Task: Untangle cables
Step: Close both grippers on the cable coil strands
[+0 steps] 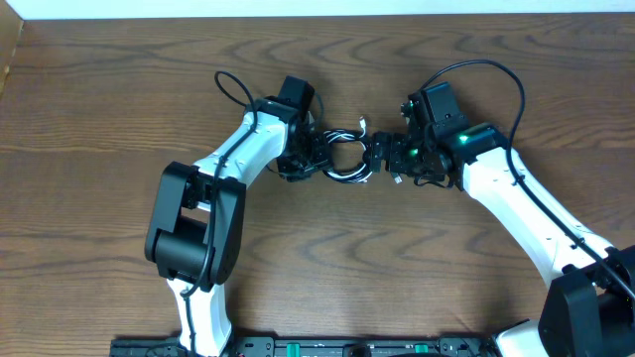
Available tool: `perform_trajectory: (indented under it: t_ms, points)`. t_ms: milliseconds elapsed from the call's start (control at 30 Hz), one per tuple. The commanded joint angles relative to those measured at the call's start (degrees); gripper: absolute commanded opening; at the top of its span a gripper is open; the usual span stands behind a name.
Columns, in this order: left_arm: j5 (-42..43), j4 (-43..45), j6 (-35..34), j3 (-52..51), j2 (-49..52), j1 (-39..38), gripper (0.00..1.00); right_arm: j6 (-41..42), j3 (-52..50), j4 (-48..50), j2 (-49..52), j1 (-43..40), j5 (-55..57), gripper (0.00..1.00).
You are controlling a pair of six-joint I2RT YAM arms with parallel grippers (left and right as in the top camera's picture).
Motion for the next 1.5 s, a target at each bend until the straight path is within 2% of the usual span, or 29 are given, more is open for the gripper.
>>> perform_trajectory:
  t_ms: [0,67,167,500,667,700,733,1000,1267,1467]
  points:
    - [-3.5,0.9,-2.9,0.1,0.7,-0.9,0.54,0.9,1.1,0.1,0.5,0.3,0.6,0.99]
    - [-3.8,1.8,-2.9,0.1,0.7,-1.3,0.52,0.9,1.2,0.1,0.5,0.3,0.6,0.99]
    - [-3.9,3.0,-2.9,0.1,0.7,-1.5,0.42,0.9,1.1,0.1,0.5,0.3,0.6,0.99]
    - [-6.5,3.5,-7.2,-2.2,0.7,-1.5,0.41,0.9,1.1,-0.3,0.5,0.3,0.6,0.99]
    - [-6.6,4.7,-7.2,-2.2,0.7,-1.5,0.2,0.9,1.1,-0.3,0.5,0.3,0.6,0.99]
    - [-6.6,4.6,-7.2,-2.1,0.7,-1.5,0.12,0.9,1.2,-0.3,0.5,0.3,0.6,0.99]
    - [-6.1,4.5,-7.1,-1.9,0.6,-1.5,0.08,0.9,1.1,-0.3,0.5,0.3,0.6,0.99]
    - [2.9,3.1,-2.2,0.6,-6.2,-1.4,0.08,0.9,1.1,-0.3,0.5,0.3,1.9,0.99]
    - [2.8,3.1,-0.7,0.6,-20.5,-1.4,0.08,1.7,1.1,2.4,0.5,0.1,2.9,0.99]
    - [2.9,3.2,0.2,0.6,-26.5,-1.4,0.08,0.7,1.1,5.4,0.5,0.2,-7.5,0.99]
